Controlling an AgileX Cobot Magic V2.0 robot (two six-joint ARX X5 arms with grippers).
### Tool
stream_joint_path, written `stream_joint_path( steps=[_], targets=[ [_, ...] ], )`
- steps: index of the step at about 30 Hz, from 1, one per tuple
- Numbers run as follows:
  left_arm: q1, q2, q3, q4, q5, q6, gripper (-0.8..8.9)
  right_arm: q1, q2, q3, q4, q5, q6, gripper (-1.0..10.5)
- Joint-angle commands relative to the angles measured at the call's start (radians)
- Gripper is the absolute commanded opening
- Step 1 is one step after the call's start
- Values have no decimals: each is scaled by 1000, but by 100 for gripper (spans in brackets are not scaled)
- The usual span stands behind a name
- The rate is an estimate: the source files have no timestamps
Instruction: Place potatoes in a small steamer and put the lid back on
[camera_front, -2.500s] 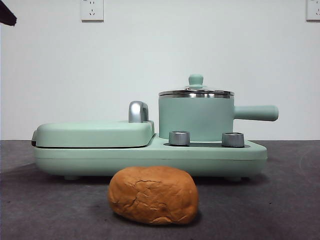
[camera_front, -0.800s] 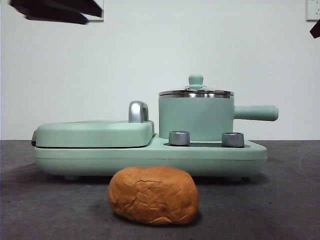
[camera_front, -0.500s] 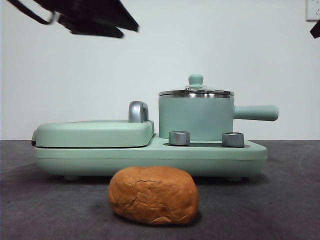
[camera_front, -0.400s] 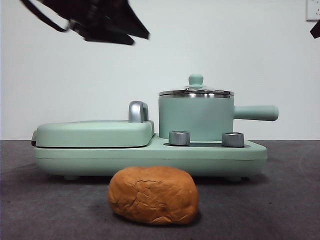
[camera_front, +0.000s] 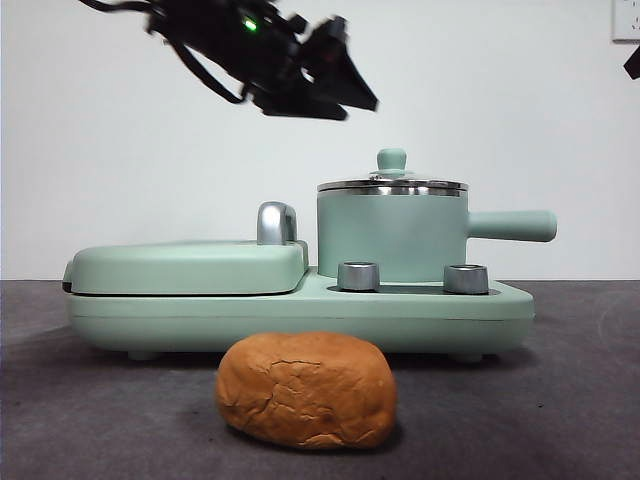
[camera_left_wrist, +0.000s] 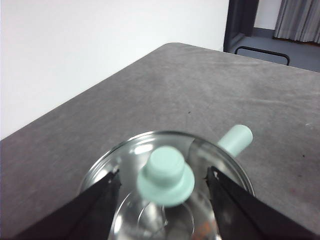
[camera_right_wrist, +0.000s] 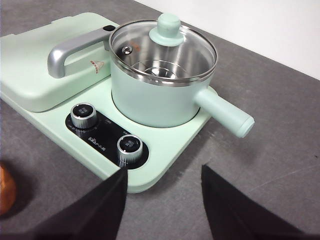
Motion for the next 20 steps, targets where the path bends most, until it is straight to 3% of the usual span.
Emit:
stream_joint_path(
  steps=[1,20],
  targets=[
    [-23,74,68,4,-1,-10,276,4,4,18,11,3,13,232],
    [-51,254,192,10,-26,-14,236,4,3,18,11,2,36,232]
  ],
)
